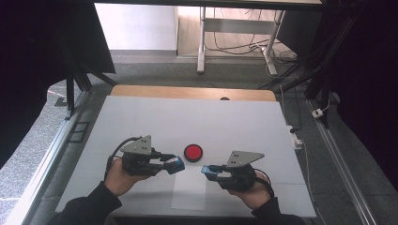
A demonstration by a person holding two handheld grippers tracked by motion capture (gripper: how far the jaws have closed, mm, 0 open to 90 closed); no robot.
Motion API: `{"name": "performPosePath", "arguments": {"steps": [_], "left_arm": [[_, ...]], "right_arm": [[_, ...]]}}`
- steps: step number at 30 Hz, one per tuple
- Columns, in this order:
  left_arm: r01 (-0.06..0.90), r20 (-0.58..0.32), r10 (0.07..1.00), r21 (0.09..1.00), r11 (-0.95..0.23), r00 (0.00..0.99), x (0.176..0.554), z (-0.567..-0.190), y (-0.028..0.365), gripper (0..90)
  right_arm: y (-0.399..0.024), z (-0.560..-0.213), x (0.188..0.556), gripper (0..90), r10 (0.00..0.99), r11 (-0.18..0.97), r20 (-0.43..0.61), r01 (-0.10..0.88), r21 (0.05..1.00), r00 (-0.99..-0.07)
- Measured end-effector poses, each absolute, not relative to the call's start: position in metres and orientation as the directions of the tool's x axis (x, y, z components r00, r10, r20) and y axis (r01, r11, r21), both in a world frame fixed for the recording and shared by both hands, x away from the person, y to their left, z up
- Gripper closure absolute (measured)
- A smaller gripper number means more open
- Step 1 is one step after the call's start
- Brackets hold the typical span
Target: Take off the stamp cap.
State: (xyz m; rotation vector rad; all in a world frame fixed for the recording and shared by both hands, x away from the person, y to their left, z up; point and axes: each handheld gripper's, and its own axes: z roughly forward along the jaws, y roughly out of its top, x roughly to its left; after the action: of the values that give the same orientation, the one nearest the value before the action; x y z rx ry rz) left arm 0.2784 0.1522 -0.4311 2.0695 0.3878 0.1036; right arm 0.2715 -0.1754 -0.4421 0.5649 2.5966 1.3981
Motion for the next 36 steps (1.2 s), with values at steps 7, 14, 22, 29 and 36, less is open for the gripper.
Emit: {"name": "performPosePath", "arguments": {"steps": [7,14,22,29,36], "left_arm": [[0.253,-0.091,0.346,0.852,-0.459,0.934,0.279,-0.431,0.152,70.4],[0.269,-0.092,0.372,0.848,-0.457,0.924,0.279,-0.430,0.153,70.4],[0.283,-0.090,0.399,0.844,-0.456,0.912,0.280,-0.429,0.154,70.3],[0.293,-0.089,0.418,0.842,-0.453,0.904,0.280,-0.428,0.155,70.3],[0.298,-0.082,0.441,0.844,-0.447,0.894,0.280,-0.426,0.155,70.3]], "right_arm": [[-0.186,-0.441,0.269,68.7,0.444,0.482,0.058,0.293,0.826,-0.894],[-0.197,-0.439,0.264,68.7,0.459,0.485,0.033,0.281,0.828,-0.888],[-0.211,-0.440,0.257,68.7,0.511,0.467,0.029,0.306,0.830,-0.859],[-0.225,-0.440,0.253,68.7,0.566,0.421,0.056,0.347,0.838,-0.822],[-0.241,-0.441,0.247,68.6,0.605,0.398,0.062,0.369,0.840,-0.794]]}}
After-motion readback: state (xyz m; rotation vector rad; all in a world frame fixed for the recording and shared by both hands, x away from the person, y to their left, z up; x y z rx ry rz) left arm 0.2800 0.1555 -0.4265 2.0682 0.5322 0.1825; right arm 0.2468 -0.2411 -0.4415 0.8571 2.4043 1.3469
